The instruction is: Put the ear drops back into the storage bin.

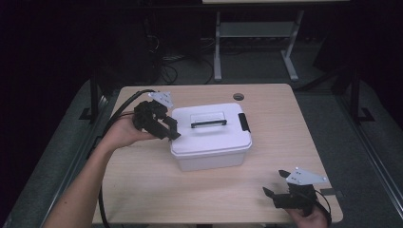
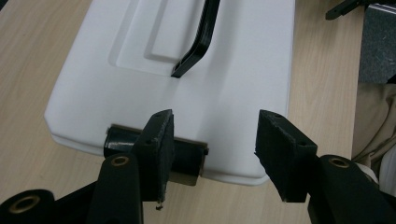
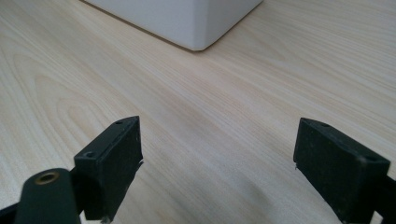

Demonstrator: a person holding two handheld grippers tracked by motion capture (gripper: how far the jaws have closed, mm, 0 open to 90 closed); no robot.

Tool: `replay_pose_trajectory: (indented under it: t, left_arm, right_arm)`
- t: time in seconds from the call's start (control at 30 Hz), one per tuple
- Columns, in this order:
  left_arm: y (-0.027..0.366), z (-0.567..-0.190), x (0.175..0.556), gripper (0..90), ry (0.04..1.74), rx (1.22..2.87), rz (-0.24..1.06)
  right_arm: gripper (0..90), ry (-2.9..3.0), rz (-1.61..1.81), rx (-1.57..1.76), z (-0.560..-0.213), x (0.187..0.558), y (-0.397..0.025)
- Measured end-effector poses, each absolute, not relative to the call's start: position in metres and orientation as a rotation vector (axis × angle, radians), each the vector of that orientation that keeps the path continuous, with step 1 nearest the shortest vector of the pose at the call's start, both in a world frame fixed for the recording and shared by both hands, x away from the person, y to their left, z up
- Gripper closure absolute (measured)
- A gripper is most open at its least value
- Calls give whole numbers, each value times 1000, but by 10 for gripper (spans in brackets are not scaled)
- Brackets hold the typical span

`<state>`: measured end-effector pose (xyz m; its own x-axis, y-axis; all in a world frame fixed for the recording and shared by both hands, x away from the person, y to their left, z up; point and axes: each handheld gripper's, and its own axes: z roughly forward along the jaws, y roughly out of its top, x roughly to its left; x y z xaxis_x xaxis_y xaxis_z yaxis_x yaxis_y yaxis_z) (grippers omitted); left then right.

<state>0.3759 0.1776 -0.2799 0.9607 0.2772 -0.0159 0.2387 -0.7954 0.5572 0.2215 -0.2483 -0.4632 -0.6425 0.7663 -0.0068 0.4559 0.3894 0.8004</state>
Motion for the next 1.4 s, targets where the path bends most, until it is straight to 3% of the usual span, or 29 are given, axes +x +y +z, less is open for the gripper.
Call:
replay_pose_trajectory:
  t: [1.4]
  left_arm:
    - [228, -296, 348, 429, 469, 2494, 118]
  right_arm:
    - [148, 2284, 1123, 1061, -464, 222, -246]
